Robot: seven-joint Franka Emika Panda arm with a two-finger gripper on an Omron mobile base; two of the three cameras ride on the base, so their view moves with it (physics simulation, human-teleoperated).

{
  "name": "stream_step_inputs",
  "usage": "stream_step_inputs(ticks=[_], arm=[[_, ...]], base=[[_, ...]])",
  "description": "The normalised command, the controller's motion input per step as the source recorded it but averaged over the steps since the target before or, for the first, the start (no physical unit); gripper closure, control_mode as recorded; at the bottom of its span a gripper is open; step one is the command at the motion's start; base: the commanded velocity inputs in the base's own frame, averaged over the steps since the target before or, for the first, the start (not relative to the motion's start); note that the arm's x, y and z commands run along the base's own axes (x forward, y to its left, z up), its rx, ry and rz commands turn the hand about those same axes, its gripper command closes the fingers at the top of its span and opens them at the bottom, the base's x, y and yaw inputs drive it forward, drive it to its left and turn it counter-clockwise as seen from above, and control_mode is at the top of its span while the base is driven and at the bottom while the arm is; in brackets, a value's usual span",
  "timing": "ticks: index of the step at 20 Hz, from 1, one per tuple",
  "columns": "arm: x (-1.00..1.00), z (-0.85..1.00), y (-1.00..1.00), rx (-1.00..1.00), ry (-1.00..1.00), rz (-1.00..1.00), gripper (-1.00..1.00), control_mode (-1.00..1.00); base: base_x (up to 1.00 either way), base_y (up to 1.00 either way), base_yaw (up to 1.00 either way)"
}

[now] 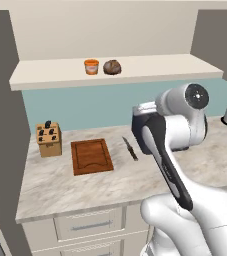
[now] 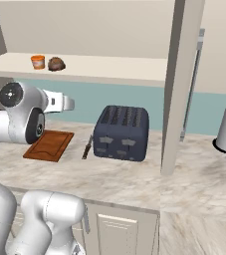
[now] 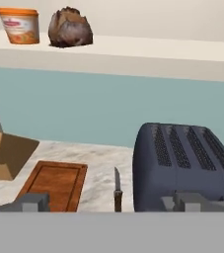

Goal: Pick the bread, place it on the cutting board, pick the jam, place it on the counter, and close the cabinet.

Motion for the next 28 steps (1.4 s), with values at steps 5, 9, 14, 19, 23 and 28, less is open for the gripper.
stream_step_inputs(ticks=[5, 9, 14, 19, 23, 28], arm=[[0.00, 0.24, 0.15, 0.00, -0.02, 0.00, -1.00, -1.00], [0.00, 0.24, 0.17, 0.00, -0.01, 0.00, -1.00, -1.00], [0.00, 0.25, 0.17, 0.00, 0.00, 0.00, -1.00, -1.00], [0.00, 0.23, 0.17, 0.00, 0.00, 0.00, -1.00, -1.00], [0.00, 0.19, 0.17, 0.00, 0.00, 0.00, -1.00, -1.00], [0.00, 0.19, 0.13, 0.00, 0.00, 0.00, -1.00, -1.00]], base=[[0.00, 0.00, 0.00], [0.00, 0.00, 0.00], [0.00, 0.00, 0.00], [0.00, 0.00, 0.00], [0.00, 0.00, 0.00], [0.00, 0.00, 0.00]])
